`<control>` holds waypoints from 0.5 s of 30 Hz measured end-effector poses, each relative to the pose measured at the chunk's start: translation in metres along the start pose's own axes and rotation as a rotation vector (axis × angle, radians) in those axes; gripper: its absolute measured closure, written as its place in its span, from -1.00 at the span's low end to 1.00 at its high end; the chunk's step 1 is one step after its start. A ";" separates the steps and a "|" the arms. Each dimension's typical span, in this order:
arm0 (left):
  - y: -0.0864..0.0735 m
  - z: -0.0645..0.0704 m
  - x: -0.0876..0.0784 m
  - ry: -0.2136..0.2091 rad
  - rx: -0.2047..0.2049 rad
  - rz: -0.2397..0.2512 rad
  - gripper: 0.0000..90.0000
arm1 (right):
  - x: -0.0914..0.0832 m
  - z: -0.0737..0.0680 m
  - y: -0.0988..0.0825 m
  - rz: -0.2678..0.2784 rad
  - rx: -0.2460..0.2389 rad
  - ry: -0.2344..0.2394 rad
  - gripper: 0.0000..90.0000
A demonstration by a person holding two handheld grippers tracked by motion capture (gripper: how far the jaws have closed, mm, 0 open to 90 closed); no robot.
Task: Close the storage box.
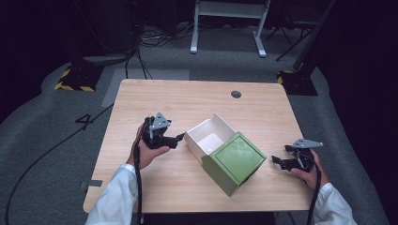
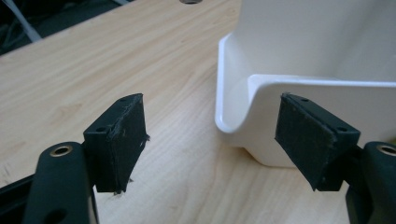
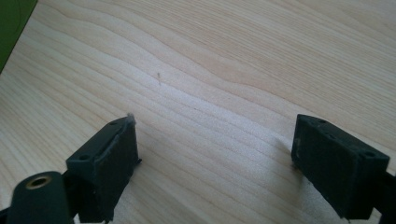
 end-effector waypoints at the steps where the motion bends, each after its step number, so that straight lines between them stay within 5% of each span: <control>1: 0.000 0.000 0.000 0.000 0.000 0.000 -0.45 | 0.000 0.000 0.000 0.000 -0.001 -0.001 -0.68; 15: 0.010 -0.009 0.016 -0.034 -0.029 0.009 -0.45 | 0.000 0.000 0.000 0.000 0.000 0.000 -0.68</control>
Point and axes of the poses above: each handheld gripper's, and its own axes: x roughly forward along the jaws, y roughly out of its top, z roughly to its right, the point moved 7 cm from there along x, roughly forward along the jaws, and after that the axes turned 2 degrees about -z, right-handed, at the moved point
